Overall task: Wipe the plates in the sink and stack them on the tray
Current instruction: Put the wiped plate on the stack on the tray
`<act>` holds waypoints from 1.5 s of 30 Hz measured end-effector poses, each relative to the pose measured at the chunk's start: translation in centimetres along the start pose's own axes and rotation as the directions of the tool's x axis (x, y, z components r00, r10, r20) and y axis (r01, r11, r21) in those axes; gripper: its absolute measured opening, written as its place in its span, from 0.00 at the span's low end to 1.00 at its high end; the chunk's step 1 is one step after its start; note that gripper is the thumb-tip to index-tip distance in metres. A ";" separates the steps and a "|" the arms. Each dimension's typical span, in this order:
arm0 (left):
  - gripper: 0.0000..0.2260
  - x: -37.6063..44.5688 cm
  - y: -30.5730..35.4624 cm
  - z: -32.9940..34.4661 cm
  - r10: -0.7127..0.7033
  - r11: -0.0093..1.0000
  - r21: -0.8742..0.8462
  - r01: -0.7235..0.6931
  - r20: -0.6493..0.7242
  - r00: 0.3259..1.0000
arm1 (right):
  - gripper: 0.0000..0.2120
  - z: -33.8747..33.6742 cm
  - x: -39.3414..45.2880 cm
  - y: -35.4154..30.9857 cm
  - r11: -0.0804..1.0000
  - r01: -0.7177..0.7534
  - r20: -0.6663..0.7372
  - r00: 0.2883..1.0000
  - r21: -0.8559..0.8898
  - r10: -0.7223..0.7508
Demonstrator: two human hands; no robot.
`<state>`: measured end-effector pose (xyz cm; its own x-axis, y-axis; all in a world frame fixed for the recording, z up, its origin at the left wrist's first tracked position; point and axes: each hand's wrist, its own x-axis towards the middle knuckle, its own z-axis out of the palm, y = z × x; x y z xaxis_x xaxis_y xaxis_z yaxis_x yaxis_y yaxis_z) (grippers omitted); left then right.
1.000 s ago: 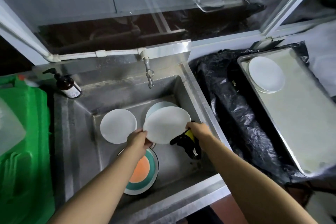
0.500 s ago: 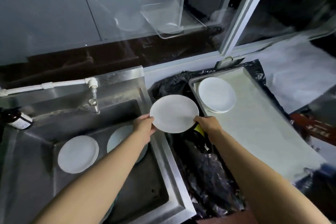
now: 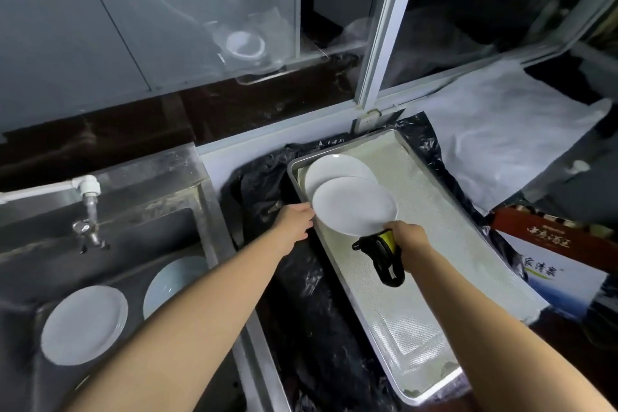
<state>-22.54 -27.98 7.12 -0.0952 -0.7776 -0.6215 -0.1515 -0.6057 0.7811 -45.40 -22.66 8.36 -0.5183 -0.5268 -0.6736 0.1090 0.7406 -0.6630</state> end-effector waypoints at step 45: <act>0.26 2.2 -4.9 -0.4 0.278 0.046 0.878 -0.477 0.448 0.850 | 0.09 3.8 -2.3 2.7 0.996 0.048 0.119 0.992 -0.080 -0.038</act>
<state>-21.59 -26.82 1.93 -0.5636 -0.7537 -0.3381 -0.8248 0.4913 0.2798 -40.71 -21.01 6.85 -0.4173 -0.6006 -0.6820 0.0157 0.7456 -0.6662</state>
